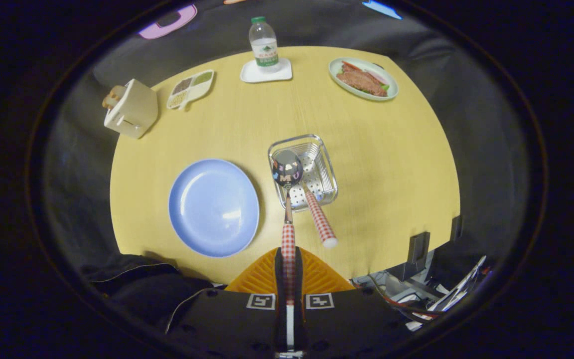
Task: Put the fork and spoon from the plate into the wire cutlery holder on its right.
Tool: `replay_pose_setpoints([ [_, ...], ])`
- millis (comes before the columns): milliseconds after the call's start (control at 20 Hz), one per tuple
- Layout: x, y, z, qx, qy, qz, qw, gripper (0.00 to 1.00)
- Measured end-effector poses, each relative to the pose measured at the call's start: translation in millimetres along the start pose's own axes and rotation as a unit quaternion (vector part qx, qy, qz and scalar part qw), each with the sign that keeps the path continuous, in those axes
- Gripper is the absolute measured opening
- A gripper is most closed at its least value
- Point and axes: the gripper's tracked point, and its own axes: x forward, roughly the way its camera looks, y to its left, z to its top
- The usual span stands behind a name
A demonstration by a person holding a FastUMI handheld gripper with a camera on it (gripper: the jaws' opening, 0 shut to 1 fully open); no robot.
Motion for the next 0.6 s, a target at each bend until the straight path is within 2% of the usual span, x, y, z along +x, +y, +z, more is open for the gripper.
replay_pose_setpoints([
  [250, 4.5, -9.2, 6.0, 0.002, 0.077, 0.006, 0.997, 0.08],
  [400, 12.9, -20.1, 17.3, -0.003, 0.105, -0.007, 0.994, 0.08],
  [600, 20.4, -14.4, 30.7, 0.010, 0.136, 0.009, 0.991, 0.08],
])
